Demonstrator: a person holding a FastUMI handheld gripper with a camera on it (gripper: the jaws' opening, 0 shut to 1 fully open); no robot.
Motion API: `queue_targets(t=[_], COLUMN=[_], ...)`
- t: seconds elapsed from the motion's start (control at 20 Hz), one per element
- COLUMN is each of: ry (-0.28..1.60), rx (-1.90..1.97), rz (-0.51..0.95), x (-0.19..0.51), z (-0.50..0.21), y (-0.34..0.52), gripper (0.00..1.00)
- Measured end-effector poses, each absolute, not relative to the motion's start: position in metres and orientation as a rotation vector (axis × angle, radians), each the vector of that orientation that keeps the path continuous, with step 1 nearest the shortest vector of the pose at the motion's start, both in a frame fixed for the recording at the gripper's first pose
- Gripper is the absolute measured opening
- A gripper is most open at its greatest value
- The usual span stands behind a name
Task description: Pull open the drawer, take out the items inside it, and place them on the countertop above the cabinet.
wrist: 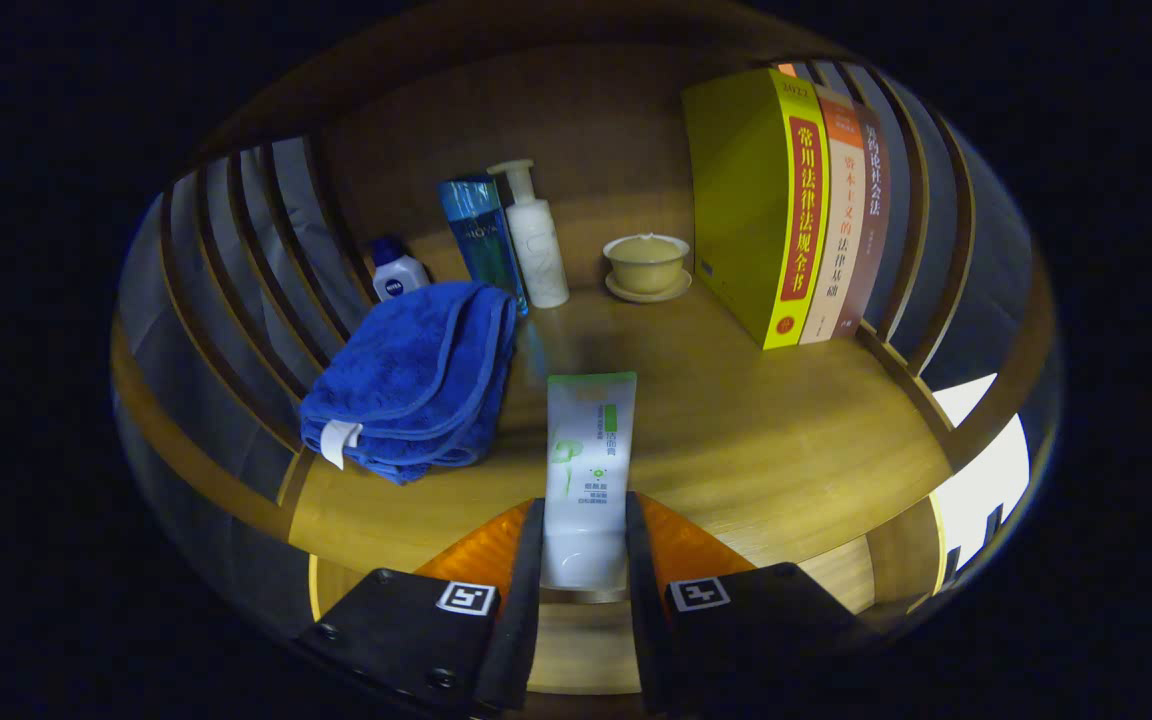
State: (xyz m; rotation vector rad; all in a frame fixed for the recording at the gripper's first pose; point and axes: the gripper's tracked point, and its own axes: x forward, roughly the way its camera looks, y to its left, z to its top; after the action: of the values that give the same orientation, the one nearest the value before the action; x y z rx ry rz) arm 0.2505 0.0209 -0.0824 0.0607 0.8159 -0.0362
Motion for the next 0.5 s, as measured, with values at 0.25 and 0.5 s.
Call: queue_targets(t=[0.25,0.5], ry=[0.796,0.803], rx=[0.051,0.041], rz=[-0.051,-0.048], x=[0.254,0.2492], z=[-0.0885,-0.087], y=[0.0183,0.0168], gripper=[0.53,0.69])
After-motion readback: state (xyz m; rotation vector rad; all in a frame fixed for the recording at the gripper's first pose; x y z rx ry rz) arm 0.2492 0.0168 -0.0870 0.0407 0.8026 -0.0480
